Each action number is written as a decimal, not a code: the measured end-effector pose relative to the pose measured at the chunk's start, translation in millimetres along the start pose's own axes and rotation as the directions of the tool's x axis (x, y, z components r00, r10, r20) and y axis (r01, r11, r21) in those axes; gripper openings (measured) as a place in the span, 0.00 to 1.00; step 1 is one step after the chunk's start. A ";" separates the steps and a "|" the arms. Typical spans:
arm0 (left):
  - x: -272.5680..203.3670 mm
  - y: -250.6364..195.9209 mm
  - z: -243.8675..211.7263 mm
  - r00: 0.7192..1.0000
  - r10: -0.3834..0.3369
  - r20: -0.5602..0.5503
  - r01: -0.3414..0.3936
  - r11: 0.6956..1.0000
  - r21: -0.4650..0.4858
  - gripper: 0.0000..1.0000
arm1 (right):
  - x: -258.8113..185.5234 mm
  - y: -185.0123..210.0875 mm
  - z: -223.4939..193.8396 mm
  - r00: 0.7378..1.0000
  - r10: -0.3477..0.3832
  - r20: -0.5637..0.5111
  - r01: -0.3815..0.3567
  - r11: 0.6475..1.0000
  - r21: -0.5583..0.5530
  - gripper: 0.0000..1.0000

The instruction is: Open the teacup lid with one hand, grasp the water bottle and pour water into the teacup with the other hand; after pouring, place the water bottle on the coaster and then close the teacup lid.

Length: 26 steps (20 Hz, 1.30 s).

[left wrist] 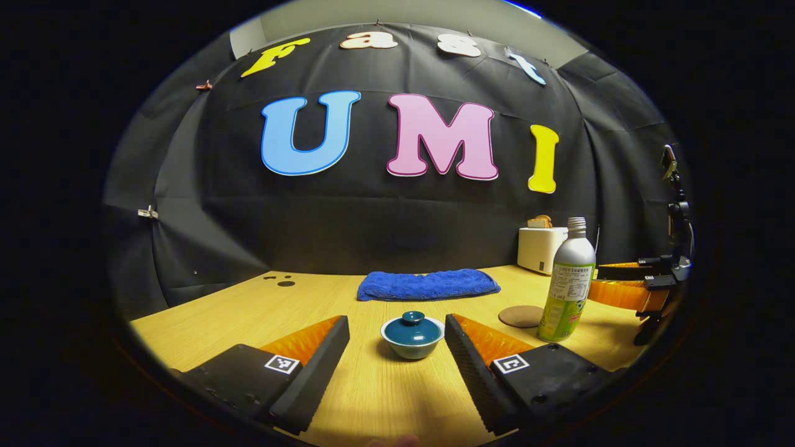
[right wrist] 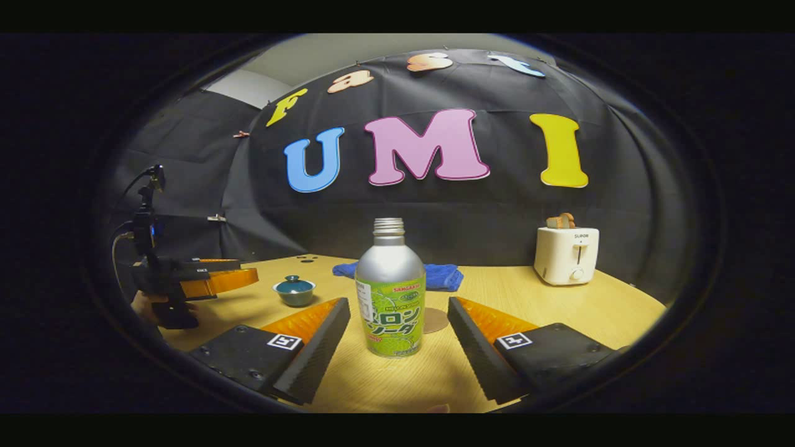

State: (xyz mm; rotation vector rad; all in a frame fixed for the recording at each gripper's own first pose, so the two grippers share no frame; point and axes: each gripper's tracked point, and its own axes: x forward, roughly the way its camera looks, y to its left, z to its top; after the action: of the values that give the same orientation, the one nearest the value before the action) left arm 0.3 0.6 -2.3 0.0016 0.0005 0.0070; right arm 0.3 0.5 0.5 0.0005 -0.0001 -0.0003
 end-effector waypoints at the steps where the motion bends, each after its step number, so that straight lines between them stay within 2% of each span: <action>1: -0.6 -0.1 0.9 1.000 0.003 0.001 -0.003 1.000 0.000 0.98 | 0.2 -0.3 -0.3 1.000 0.000 0.000 0.000 1.000 0.001 0.98; 7: -0.5 -0.8 1.0 1.000 -0.006 0.001 0.006 1.000 -0.001 0.98 | 0.5 -0.2 -0.5 1.000 0.000 -0.001 0.000 1.000 0.001 0.98; 11: 10.2 -5.2 3.3 0.995 -0.098 0.007 0.098 0.995 0.003 0.97 | 0.5 -0.6 -0.5 1.000 -0.003 -0.002 0.003 1.000 0.001 0.98; 14: 25.3 1.4 3.1 0.994 -0.102 -0.030 0.104 0.993 0.060 0.94 | 0.2 -1.4 -0.1 1.000 -0.007 -0.002 0.007 1.000 0.001 0.98; 15: 44.0 1.1 0.3 0.994 -0.100 -0.045 0.104 0.991 0.086 0.94 | 0.5 -1.2 -0.3 1.000 -0.007 -0.002 0.007 1.000 0.001 0.98; 16: 53.6 0.9 -0.3 0.994 -0.096 -0.053 0.102 0.989 0.112 0.91 | 0.5 -1.2 -0.3 1.000 -0.007 -0.002 0.007 1.000 0.001 0.98; 19: 70.4 -10.4 -4.1 0.985 -0.145 -0.091 0.156 0.979 0.133 0.86 | 0.0 -0.6 -0.1 1.000 -0.005 -0.001 0.005 1.000 0.002 0.98; 21: 80.2 -9.7 -11.4 0.980 -0.143 -0.136 0.159 0.981 0.113 0.79 | 0.9 -0.9 0.4 1.000 -0.005 -0.001 0.005 1.000 0.002 0.98; 22: 83.2 -8.7 -14.3 0.978 -0.140 -0.157 0.157 0.982 0.101 0.72 | 0.9 -1.1 -0.2 1.000 -0.005 -0.001 0.005 1.000 0.002 0.98; 26: 87.8 -11.9 -20.9 0.971 -0.139 -0.197 0.161 0.982 0.101 0.67 | 0.4 0.3 0.5 1.000 0.000 0.000 0.000 1.000 0.002 0.98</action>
State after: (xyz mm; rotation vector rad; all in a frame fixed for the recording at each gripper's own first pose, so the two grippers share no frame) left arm 88.1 -10.7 -23.3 0.1177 0.1914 -0.1446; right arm 0.7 0.7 1.1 0.0028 0.0004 0.0000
